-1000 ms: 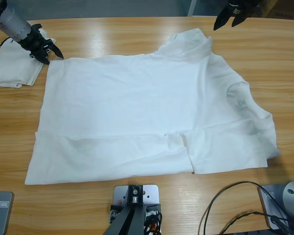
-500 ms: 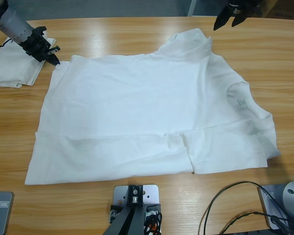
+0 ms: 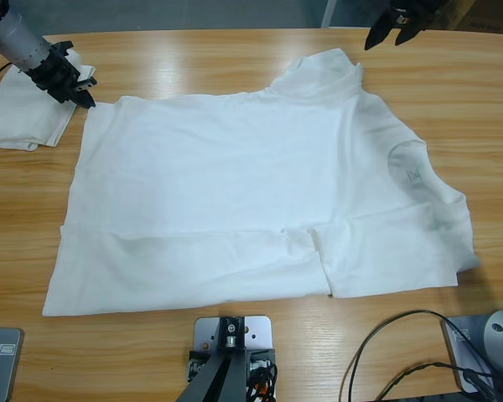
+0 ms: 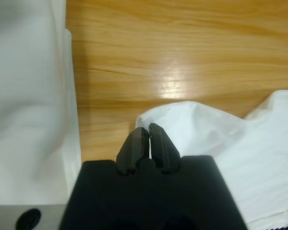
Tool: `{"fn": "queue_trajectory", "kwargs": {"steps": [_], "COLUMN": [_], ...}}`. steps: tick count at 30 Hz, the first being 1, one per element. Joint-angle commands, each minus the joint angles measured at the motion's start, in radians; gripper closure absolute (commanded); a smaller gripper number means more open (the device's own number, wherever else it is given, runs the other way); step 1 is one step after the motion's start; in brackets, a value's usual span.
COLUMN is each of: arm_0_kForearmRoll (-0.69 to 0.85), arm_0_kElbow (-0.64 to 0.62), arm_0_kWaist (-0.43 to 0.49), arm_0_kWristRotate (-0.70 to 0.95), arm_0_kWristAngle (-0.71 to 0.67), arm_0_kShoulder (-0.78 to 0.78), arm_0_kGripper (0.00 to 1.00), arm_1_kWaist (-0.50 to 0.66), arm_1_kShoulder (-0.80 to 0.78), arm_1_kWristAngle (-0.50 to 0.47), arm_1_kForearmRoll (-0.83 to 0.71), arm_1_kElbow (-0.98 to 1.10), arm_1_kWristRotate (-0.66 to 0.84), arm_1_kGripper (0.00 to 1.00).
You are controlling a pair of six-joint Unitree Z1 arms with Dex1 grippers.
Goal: Fold clothes
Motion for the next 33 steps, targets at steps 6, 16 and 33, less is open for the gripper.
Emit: {"fn": "queue_trajectory", "kwargs": {"steps": [6, 16, 33], "arm_0_kForearmRoll": [0.004, 0.001, -0.021], "arm_0_kElbow": [0.044, 0.052, 0.062], "arm_0_kWaist": [-0.028, -0.032, -0.048], "arm_0_kWristRotate": [-0.004, -0.004, -0.014], "arm_0_kWristAngle": [0.002, -0.004, -0.004], "arm_0_kShoulder": [-0.018, -0.012, 0.004], "arm_0_kGripper": [1.000, 1.000, 1.000], "arm_1_kWaist": [-0.064, -0.065, -0.093], "arm_1_kShoulder": [0.269, 0.362, 0.407], "arm_1_kWristAngle": [0.195, 0.150, 0.171], "arm_1_kForearmRoll": [-0.113, -0.225, -0.225], "arm_1_kElbow": [-0.190, -0.300, -0.319], "arm_1_kWristRotate": [0.101, 0.182, 0.197], "arm_1_kGripper": [0.151, 0.069, 0.381]}}
